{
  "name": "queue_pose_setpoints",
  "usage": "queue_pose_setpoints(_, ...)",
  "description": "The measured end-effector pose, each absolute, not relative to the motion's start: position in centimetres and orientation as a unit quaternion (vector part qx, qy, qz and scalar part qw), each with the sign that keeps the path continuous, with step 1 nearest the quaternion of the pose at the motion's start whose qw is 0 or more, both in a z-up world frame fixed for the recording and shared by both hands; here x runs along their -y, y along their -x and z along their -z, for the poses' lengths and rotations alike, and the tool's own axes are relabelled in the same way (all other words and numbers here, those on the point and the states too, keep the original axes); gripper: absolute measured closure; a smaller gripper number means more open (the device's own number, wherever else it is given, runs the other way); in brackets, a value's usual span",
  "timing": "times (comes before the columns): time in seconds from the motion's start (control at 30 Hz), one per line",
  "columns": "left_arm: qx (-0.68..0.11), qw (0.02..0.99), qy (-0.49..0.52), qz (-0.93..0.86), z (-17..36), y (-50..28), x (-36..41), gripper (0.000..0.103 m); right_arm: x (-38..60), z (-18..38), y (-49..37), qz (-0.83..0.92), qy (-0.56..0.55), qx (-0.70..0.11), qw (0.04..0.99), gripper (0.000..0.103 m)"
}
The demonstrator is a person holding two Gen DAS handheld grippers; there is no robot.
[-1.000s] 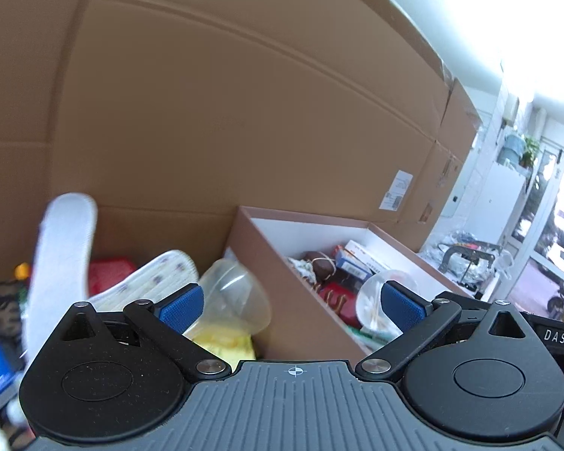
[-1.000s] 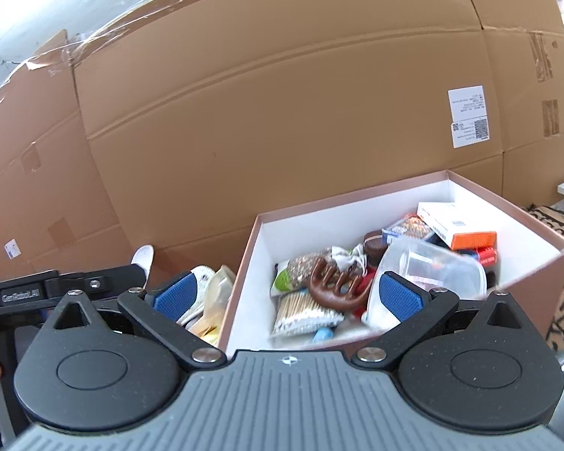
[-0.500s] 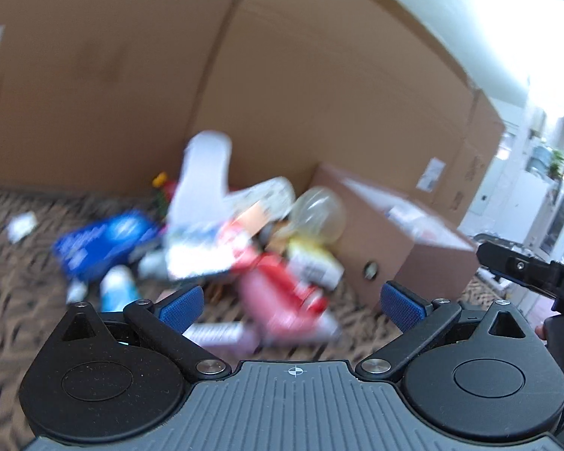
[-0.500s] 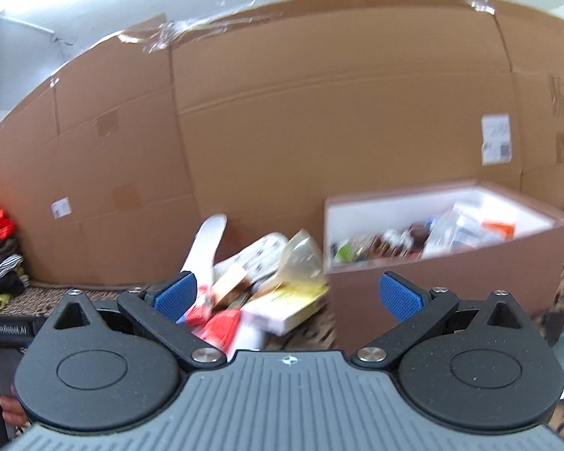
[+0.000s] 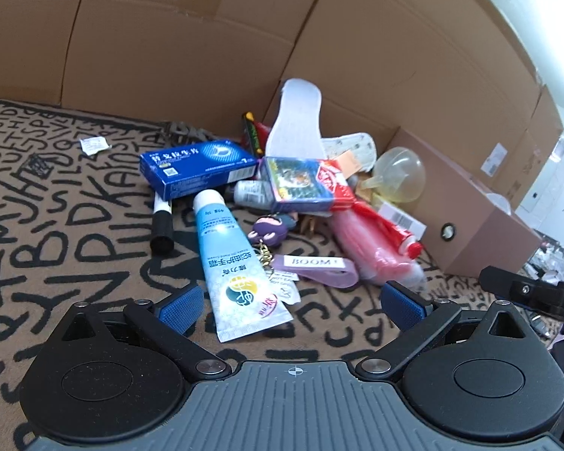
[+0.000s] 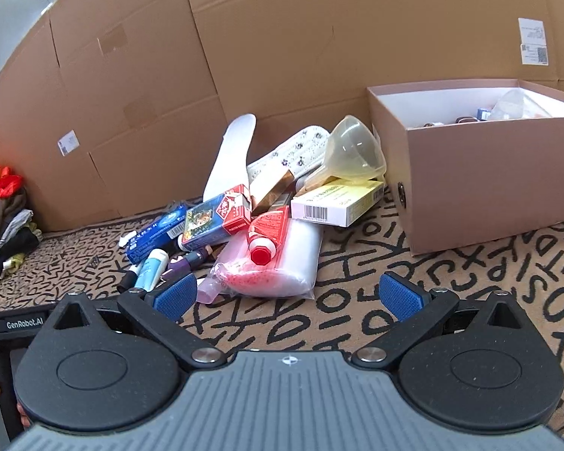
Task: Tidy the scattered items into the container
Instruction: 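Move the right tool back to the pile toward the light-blue tube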
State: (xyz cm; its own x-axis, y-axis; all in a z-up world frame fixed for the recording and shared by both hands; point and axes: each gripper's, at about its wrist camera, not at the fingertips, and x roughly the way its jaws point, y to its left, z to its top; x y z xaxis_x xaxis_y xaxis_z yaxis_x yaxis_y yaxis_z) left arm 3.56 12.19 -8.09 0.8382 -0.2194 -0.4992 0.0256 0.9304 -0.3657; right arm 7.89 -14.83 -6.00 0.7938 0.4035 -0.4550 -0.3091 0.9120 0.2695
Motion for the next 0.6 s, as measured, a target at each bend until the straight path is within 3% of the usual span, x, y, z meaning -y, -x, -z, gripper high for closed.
queue_pose_setpoints(0.13, -0.284, 0.943, 0.161, 0.067, 8.6, -4.7, -12.0, 0.002, 14.4, 6.7, -9.1, -0.205, -0.100, -0.281, 0.932, 0.000)
queue_pose_setpoints(0.37, -0.297, 0.941, 0.155, 0.051, 9.5, -5.7, -12.5, 0.016, 13.9, 8.8, -11.7, -0.222, -0.144, -0.353, 0.898, 0.001)
queue_pose_setpoints(0.43, -0.299, 0.942, 0.143, 0.045, 9.5, -5.6, -12.5, 0.023, 13.7, 9.3, -12.1, -0.222, -0.149, -0.362, 0.893, 0.000)
queue_pose_setpoints(0.5, -0.301, 0.945, 0.125, 0.037, 9.5, -5.5, -12.5, 0.042, 13.4, 9.3, -12.1, -0.223, -0.140, -0.356, 0.897, 0.001)
queue_pose_setpoints(0.6, -0.301, 0.945, 0.122, 0.030, 9.4, -5.3, -12.7, 0.050, 12.5, 9.3, -12.2, -0.229, -0.125, -0.353, 0.899, 0.001)
